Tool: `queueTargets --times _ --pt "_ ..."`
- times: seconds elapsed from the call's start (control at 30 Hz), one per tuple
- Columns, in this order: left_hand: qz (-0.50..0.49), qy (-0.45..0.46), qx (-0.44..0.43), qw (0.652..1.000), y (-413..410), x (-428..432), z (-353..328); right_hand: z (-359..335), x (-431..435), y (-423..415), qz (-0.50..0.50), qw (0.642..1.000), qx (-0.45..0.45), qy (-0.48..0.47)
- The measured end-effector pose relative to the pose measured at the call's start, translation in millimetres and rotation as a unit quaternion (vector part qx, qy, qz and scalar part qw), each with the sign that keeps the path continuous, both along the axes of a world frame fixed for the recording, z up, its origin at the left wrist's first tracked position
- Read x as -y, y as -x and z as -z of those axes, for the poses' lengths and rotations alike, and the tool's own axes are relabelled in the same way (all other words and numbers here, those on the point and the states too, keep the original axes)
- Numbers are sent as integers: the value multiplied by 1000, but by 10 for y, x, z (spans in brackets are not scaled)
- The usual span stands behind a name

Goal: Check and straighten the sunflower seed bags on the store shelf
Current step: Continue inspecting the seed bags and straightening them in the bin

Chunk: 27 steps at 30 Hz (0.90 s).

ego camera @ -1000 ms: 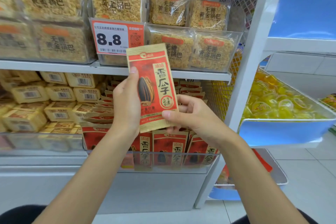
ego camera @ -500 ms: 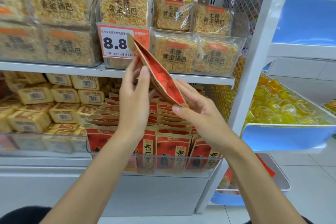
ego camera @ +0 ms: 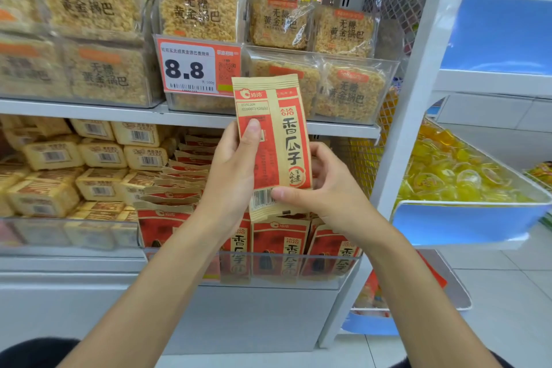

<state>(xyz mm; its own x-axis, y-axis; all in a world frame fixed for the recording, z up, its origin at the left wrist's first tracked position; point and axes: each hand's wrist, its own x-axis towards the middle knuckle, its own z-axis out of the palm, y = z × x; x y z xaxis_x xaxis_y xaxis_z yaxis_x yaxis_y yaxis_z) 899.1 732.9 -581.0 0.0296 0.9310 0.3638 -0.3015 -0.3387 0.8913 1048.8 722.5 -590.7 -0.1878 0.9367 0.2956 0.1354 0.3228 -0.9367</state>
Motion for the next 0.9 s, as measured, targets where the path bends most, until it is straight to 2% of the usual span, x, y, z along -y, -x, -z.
queueTargets --times 0.13,0.33,0.47,0.53,0.6,0.67,0.73,0.8,0.83,0.9 --pt "11 8 -13 1000 3 -25 24 15 -8 -25 -9 1000 19 12" --pt "111 66 -104 986 34 -21 72 -39 -58 -38 72 989 -126 -5" --pt "180 136 -64 972 -11 -13 102 -29 -92 -111 87 985 -152 -1" --pt "228 200 -35 952 26 -34 89 -27 -117 -144 97 981 -166 -4" --pt "312 253 -27 916 94 -77 86 -47 -136 -167 99 974 -205 -11" --pt "414 267 -23 870 151 -101 96 -83 -161 -188 84 964 -251 -19" --pt "452 260 -4 853 153 -120 94 -146 -177 -193 62 961 -269 -23" --pt "422 261 31 868 113 -120 43 -211 -190 -196 55 967 -247 -36" --pt "384 246 26 889 84 -110 -5 -244 -193 -201 56 971 -227 -38" --pt "262 168 -74 947 25 -114 -72 -306 -179 -246 43 978 -205 -19"
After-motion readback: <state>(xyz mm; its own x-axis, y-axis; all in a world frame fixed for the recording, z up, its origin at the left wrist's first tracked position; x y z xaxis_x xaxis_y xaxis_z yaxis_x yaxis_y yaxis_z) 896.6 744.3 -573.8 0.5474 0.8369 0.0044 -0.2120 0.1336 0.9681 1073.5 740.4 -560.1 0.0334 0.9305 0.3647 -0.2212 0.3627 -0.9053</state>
